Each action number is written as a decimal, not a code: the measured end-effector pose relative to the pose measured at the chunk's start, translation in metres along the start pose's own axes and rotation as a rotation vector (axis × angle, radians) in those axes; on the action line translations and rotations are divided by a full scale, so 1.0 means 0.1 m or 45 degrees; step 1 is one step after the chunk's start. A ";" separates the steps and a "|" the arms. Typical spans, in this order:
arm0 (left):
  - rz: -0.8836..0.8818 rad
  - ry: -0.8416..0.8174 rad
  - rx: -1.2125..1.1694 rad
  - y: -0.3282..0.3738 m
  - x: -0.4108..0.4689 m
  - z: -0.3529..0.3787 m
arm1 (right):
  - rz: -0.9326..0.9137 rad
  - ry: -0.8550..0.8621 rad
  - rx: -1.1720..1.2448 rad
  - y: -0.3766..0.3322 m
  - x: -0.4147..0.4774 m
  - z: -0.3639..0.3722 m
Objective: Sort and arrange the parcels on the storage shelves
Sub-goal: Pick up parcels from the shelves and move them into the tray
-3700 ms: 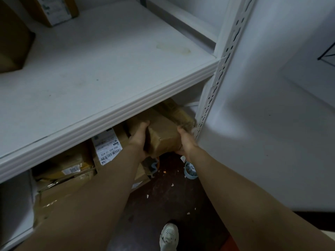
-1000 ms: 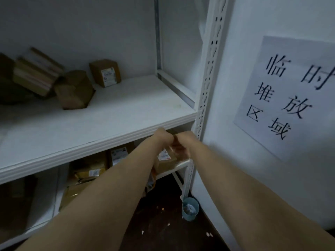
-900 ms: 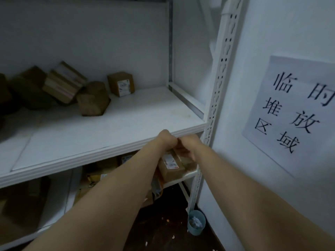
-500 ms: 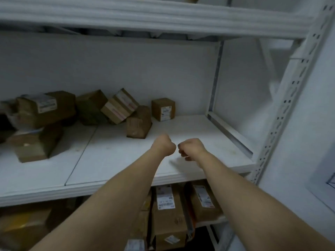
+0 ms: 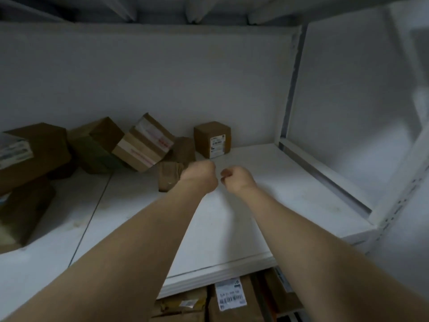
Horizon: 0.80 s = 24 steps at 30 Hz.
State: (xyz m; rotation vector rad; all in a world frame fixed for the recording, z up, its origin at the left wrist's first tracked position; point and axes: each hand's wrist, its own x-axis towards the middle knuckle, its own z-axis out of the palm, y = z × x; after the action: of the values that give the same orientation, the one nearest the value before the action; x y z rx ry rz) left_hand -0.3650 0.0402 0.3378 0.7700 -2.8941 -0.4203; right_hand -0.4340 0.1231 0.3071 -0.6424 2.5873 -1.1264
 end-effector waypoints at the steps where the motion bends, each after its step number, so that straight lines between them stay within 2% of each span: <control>1: 0.015 0.004 0.035 0.01 0.11 0.05 | -0.022 0.000 -0.017 0.03 0.11 0.00; 5: 0.017 0.007 0.136 0.06 0.51 0.26 | -0.072 -0.017 -0.079 0.19 0.56 0.01; 11: -0.077 0.109 0.049 0.09 1.24 0.52 | -0.173 0.025 -0.071 0.33 1.31 -0.01; 18: -0.206 0.242 -0.274 0.18 1.97 0.80 | -0.153 0.037 0.165 0.46 2.02 0.01; 21: -0.353 0.259 -0.526 0.23 2.13 0.84 | -0.065 0.029 0.260 0.48 2.20 0.00; 24: -0.460 0.295 -0.628 0.23 2.33 0.90 | 0.000 -0.011 0.324 0.50 2.43 0.01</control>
State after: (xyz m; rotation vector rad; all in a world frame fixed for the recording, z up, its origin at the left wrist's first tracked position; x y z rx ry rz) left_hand -0.5933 -0.0363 0.2689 1.1504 -2.2890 -0.9624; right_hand -0.6601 0.0349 0.2572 -0.5860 2.3796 -1.4181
